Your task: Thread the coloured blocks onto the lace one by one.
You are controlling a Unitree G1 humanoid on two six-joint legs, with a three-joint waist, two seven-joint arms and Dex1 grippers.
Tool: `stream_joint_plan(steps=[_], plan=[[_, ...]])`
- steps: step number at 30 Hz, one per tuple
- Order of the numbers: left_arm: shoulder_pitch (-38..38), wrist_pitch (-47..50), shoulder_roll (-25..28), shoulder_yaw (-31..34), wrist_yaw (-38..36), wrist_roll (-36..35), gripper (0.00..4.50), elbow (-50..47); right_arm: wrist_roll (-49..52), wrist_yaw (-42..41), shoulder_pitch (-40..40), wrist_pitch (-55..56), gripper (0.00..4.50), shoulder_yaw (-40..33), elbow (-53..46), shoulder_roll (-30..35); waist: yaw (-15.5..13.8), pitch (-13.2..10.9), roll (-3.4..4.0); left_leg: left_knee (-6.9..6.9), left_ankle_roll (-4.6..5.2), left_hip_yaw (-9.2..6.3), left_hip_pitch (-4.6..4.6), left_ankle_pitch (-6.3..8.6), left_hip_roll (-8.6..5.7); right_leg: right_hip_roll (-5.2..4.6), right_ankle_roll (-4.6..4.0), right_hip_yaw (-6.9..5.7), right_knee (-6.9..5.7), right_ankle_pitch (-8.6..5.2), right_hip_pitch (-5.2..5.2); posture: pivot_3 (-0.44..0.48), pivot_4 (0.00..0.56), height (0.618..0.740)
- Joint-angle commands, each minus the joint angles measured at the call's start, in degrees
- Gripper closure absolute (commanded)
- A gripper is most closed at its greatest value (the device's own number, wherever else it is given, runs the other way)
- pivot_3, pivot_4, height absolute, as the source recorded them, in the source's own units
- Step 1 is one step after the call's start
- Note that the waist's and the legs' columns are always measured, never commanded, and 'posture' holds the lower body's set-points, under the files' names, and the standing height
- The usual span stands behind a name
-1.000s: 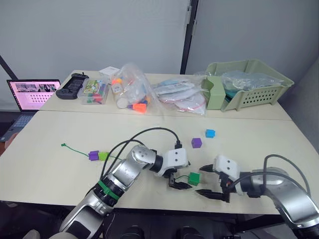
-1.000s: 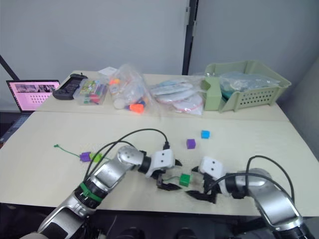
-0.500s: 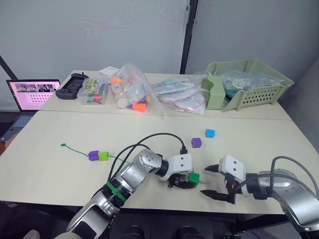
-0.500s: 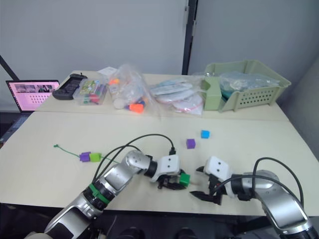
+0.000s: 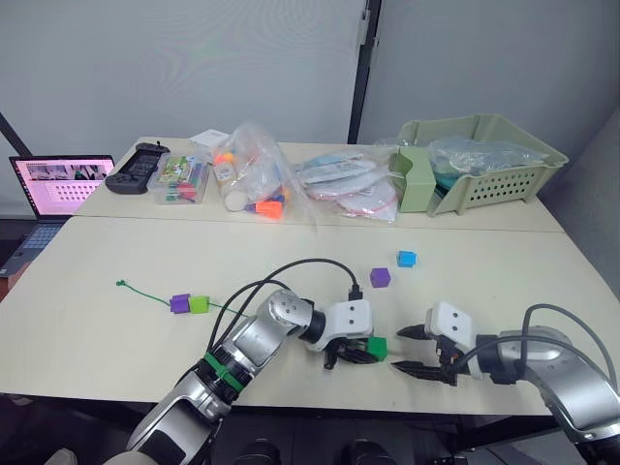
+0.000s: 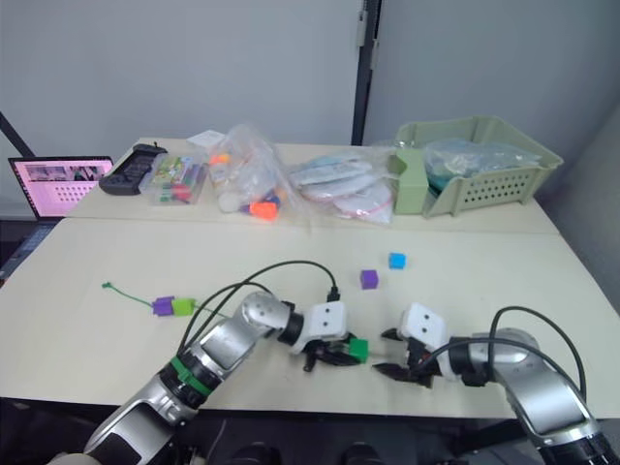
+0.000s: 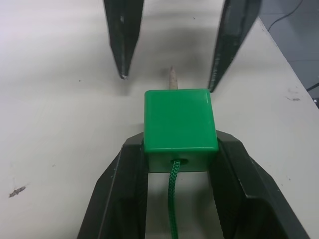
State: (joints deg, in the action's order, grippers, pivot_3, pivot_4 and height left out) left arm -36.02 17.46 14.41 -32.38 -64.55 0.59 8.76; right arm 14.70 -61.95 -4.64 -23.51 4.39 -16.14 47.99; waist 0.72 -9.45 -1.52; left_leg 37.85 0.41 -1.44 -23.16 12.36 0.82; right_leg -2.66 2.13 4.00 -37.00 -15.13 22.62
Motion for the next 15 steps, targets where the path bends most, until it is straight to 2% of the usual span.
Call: stream_joint_plan(steps=[1, 5, 9, 15], plan=[[-0.89, -1.00, -0.06, 1.15, -0.41, -0.93, 3.31, -1.16, -0.22, -0.68, -1.00, 2.21, 3.24, 0.37, 0.47, 0.15, 0.00, 0.00, 0.00, 0.00, 0.00, 0.00, 0.00, 0.00, 0.00, 0.00, -0.01, 0.00, 0.00, 0.00, 0.00, 0.000, 0.150, 0.740], [-0.75, -1.01, 0.31, 1.33, -0.68, -1.24, 3.31, -1.31, -0.41, -1.17, -1.45, 3.50, 4.50, 1.20, 1.62, 0.01, 0.00, 0.00, 0.00, 0.00, 0.00, 0.00, 0.00, 0.00, -0.01, -0.01, -0.01, 0.00, 0.00, 0.00, 0.00, 0.000, 0.150, 0.740], [-0.65, -0.82, 0.87, 1.82, -1.00, -1.85, 3.31, -1.34, -0.42, -1.74, -1.92, 4.52, 4.50, 1.58, 2.28, -0.12, 0.00, 0.00, 0.00, 0.00, 0.00, -0.01, 0.00, 0.00, 0.00, 0.00, -0.01, 0.00, 0.00, 0.01, 0.00, 0.000, 0.150, 0.740], [0.30, 0.08, 5.80, 5.51, -2.71, -3.59, 3.31, -2.29, -0.20, -2.15, -3.35, 4.91, 4.50, 1.76, 2.30, -0.01, 0.24, 0.00, 0.01, 0.00, 0.00, -0.01, 0.02, 0.00, 0.03, 0.02, -0.02, 0.00, -0.02, 0.01, 0.01, 0.000, 0.150, 0.740]])
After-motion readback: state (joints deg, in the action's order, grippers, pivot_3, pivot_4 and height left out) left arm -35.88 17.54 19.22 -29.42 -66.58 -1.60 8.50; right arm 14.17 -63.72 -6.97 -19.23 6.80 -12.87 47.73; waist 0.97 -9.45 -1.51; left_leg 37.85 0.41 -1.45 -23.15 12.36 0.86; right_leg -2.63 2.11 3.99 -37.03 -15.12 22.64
